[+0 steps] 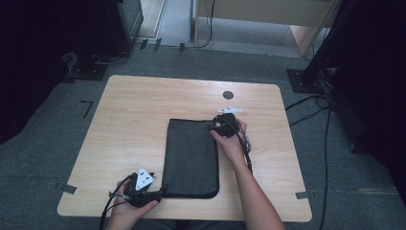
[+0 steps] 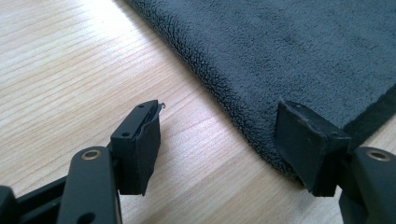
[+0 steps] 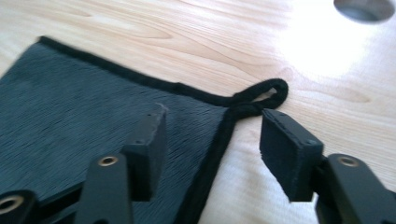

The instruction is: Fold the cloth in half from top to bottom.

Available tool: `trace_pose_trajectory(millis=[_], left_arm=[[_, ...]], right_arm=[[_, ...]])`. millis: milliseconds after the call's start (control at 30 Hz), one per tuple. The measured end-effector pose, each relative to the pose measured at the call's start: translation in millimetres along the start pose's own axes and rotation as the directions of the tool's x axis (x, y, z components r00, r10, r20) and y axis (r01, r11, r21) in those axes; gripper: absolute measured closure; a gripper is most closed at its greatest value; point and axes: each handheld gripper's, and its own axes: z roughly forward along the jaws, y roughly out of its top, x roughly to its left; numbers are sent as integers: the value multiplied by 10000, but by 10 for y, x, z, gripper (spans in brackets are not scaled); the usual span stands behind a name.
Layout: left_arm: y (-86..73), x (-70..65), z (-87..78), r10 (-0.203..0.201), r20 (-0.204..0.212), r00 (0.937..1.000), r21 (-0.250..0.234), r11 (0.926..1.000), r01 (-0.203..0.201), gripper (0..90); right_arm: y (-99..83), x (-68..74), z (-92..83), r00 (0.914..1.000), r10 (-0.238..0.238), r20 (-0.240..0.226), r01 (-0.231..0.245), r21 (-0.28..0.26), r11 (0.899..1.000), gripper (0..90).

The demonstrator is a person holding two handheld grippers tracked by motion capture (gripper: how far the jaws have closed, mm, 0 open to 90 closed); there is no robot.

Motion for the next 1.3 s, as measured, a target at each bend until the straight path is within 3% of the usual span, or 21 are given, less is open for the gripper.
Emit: trace_pose_trajectory(millis=[67,167,367,400,467,500,600,633,767,900,1067,1133,1300], left_arm=[[1,8,-1,16,46,10000,43,10000,-16,325],[0,4,0,-2,54,10000,10,10000,2,329],[-1,4,-2,7,77,10000,7,10000,-7,332],[2,5,-1,38,98,9999,17,10000,-38,335],[5,6,1,36,114,9999,31,10000,-36,336],[7,8,2,52,128,9999,34,10000,-52,337],[25,27,1,59,241,9997,151,9999,-62,336],[51,57,2,-22,462,9989,235,9997,11,329],[184,199,9,-718,954,9928,-100,9973,731,321],[477,363,89,-730,391,9966,-631,9952,754,327],[802,570,361,-684,-522,9963,-734,9952,645,327],[926,677,526,-642,-866,9942,-602,9964,591,327],[1197,913,837,-946,-1081,9896,-402,9951,908,339]], right_arm=[[-12,-32,73,10000,73,32,-74,117,9999,447],[-31,-37,142,9991,303,-304,-300,119,9995,449],[-61,32,180,9970,-2,-777,2,-6,10000,457],[-66,49,181,9976,-166,-670,165,-27,9999,487],[-102,140,185,9937,-1103,-215,1101,-134,9938,584],[-112,153,186,9920,-1229,-301,1223,-221,9922,638],[-148,136,180,9905,-1087,-841,1052,-448,9934,750],[-153,136,179,9899,-1085,-916,1045,-465,9934,766],[-162,114,182,9879,-1051,-1139,993,-557,9935,808],[-182,129,180,9871,-1208,-1056,1135,-722,9909,819],[-207,178,155,9836,-1630,-775,1549,-1009,9828,827],[-221,179,112,9792,-1820,-896,1685,-1403,9757,827],[-258,162,1,9799,-1502,-1310,1200,-2139,9694,827]])
